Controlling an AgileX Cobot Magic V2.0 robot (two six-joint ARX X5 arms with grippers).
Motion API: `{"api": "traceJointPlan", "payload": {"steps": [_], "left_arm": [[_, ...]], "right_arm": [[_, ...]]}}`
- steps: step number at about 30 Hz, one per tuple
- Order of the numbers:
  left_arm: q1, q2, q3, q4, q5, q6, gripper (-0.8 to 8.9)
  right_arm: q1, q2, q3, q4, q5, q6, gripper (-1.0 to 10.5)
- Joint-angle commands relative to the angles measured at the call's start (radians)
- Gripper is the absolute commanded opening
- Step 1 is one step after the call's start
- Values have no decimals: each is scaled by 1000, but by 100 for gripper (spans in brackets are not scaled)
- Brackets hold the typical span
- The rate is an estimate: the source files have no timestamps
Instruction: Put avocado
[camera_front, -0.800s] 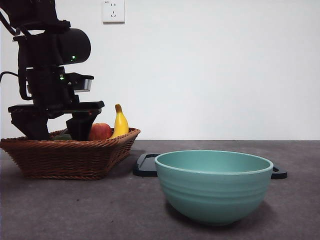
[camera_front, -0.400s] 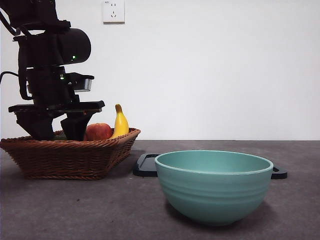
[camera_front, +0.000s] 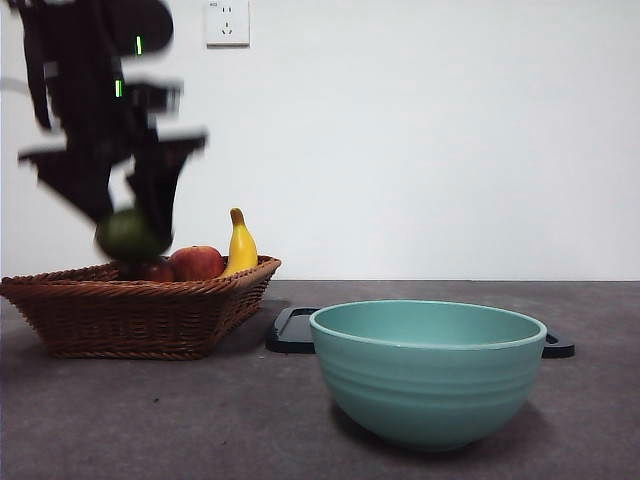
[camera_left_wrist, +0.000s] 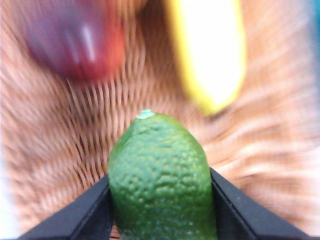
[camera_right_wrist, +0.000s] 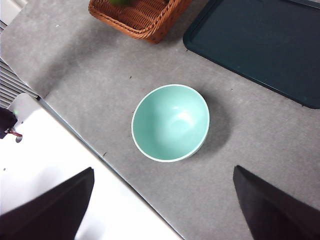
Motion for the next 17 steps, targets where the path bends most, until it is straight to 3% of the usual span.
{"api": "traceJointPlan", "payload": {"steps": [1,8,17], "left_arm": [[-29,-72,27,-6,47,4,181],[-166,-212,27,-13,206,-20,181],[-412,-177,27,-2,214,-26,181]], "right_arm": [[5,6,17,10,-2,-2,447],[5,6,17,10,2,-1,447],[4,6,17,10,5,-1,447]]}}
